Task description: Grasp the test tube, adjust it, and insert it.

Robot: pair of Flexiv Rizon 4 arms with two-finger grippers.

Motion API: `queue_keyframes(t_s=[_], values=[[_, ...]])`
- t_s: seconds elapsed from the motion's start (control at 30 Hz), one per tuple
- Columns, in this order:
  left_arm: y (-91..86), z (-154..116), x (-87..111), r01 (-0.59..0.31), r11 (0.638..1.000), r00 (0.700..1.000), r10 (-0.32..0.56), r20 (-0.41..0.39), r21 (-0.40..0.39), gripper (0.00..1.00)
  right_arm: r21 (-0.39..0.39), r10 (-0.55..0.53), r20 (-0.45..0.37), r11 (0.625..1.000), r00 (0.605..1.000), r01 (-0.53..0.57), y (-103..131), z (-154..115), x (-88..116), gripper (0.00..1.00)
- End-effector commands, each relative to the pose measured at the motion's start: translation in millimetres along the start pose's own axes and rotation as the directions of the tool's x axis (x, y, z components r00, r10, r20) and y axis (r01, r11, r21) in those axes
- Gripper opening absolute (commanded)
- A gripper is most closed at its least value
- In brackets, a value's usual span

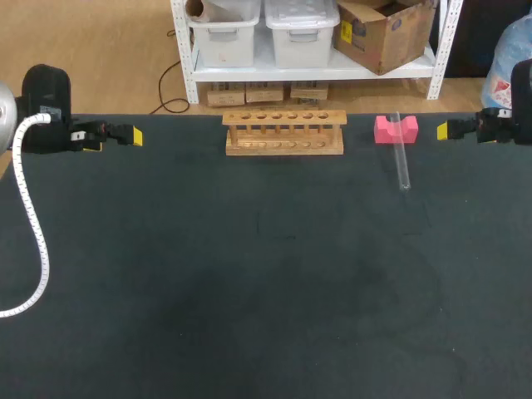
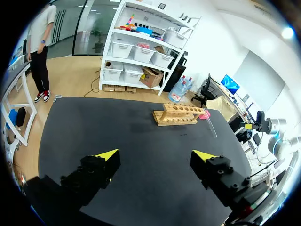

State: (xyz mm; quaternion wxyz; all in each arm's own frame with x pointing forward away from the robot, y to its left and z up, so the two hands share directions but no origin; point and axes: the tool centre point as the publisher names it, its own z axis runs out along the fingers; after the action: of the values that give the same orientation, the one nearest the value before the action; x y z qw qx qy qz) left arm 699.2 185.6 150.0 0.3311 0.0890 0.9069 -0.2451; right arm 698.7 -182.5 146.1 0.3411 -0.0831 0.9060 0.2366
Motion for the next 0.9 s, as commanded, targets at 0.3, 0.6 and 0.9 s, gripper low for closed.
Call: queue_keyframes(t_s=[0.3,0.6,0.9], values=[[-1.1,0.2,-1.0,0.001,1.0,1.0,-0.001,-0.005,-0.007,1.0,0.005,0.0,-0.001,1.0,1.0,0.0,1.1,-1.6,0.2,1.0],[12.8,-7.2,-12.7,-0.196,0.975,0.98,0.197,-0.002,0.101,1.0,0.005,0.0,-0.001,1.0,1.0,0.0,1.1,-1.6,0.2,1.0],[32.8,-11.8,-36.2,-0.522,0.825,0.849,0.526,0.044,0.218,1.0,0.005,0.0,-0.001,1.0,1.0,0.0,1.1,-1.6,0.2,1.0]])
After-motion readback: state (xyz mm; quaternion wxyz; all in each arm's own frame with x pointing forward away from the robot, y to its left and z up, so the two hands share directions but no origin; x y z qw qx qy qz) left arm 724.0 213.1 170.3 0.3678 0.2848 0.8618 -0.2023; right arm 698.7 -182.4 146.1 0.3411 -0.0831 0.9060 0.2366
